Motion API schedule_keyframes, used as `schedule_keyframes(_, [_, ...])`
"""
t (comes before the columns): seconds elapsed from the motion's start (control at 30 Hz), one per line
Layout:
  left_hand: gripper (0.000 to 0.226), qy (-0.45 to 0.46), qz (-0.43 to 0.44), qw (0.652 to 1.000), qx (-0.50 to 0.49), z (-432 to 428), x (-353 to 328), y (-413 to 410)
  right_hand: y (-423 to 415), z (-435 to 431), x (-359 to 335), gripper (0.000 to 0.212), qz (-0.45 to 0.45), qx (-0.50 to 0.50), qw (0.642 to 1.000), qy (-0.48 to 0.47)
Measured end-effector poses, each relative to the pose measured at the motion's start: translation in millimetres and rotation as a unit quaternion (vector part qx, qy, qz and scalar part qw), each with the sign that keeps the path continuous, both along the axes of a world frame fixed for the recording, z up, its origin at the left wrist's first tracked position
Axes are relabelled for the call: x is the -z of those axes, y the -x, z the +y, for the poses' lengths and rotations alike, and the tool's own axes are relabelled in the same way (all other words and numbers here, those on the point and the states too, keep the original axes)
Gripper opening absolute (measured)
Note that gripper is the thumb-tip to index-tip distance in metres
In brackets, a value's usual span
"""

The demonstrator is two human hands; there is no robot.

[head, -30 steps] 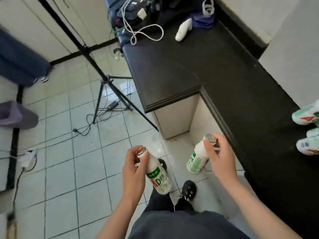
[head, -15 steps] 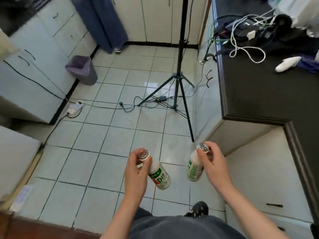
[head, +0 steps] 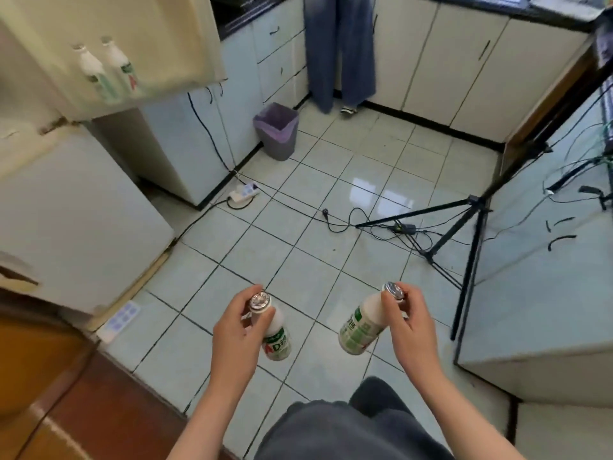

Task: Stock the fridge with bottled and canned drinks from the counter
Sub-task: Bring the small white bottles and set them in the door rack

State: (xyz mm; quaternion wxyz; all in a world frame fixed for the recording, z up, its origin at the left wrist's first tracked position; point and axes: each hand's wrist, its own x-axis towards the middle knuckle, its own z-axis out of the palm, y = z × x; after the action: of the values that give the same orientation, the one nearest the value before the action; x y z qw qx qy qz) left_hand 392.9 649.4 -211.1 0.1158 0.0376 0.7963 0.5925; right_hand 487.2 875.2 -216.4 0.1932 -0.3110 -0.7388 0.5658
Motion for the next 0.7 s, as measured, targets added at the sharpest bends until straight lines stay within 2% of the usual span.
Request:
schedule_keyframes(0.23, [0.038, 0.004, -0.042, 0.994, -0.106, -39, 26, 62, 122, -26, 12, 0.007, -0.034, -0.111, 0.993, -0.027])
schedule_keyframes(0.37, [0.037, 0.009, -0.063, 0.986, -0.153, -61, 39, 123, 220, -41, 31, 0.009, -0.045, -0.178, 0.983, -0.026])
schedule_keyframes(0.53, [0.035, 0.046, -0.036, 0.973, -0.223, -94, 15, 231, 365, -62, 15, 0.012, -0.013, -0.265, 0.964, -0.034])
schedule_keyframes(0.7, [0.035, 0.069, 0.043, 0.956, -0.281, -119, -24, 345, 494, -84, -24, 0.013, 0.052, -0.317, 0.946, -0.045])
